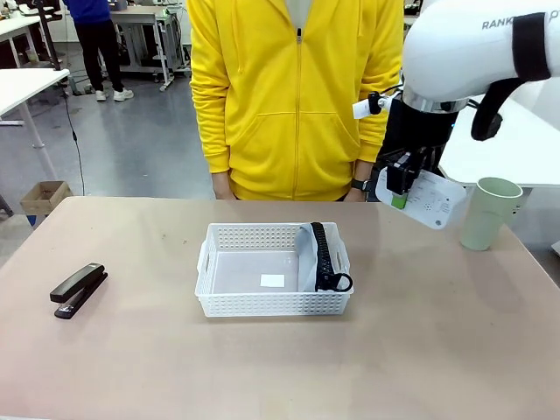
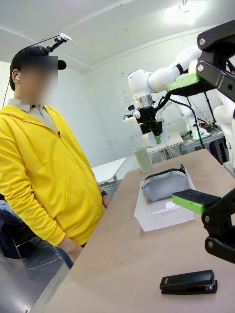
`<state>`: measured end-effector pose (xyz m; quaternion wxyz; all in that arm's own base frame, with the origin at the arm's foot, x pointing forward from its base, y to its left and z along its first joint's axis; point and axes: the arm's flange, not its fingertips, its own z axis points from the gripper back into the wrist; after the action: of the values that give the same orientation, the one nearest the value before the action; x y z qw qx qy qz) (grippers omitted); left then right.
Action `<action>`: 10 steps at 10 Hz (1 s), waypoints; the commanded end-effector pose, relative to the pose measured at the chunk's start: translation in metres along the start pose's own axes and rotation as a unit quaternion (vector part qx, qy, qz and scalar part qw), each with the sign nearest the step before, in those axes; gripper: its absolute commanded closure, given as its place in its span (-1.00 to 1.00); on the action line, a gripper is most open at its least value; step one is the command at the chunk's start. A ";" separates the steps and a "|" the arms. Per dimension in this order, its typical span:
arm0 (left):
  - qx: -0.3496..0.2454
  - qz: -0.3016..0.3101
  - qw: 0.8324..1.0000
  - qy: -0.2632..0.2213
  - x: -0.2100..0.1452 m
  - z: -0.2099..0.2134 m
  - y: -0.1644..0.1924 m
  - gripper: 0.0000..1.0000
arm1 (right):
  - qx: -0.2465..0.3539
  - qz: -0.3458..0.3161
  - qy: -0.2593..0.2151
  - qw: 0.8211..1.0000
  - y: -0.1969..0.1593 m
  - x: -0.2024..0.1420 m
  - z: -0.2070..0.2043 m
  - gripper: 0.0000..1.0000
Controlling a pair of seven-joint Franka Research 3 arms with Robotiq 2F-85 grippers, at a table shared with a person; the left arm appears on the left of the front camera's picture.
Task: Efficiently arrange items inside the basket to fit them all.
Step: Pick up the Digital clock and place it inside the Organizing basket.
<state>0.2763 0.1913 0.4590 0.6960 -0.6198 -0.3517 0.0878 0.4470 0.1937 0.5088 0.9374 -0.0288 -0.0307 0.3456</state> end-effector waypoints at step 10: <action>-0.004 -0.010 1.000 0.003 -0.001 0.001 -0.001 -1.00 | -0.099 0.104 0.028 0.989 0.094 0.075 0.001 -0.03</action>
<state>0.2764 0.1917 0.4593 0.6960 -0.6197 -0.3519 0.0878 0.4187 0.2996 0.5112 0.8939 -0.1310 -0.0353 0.4272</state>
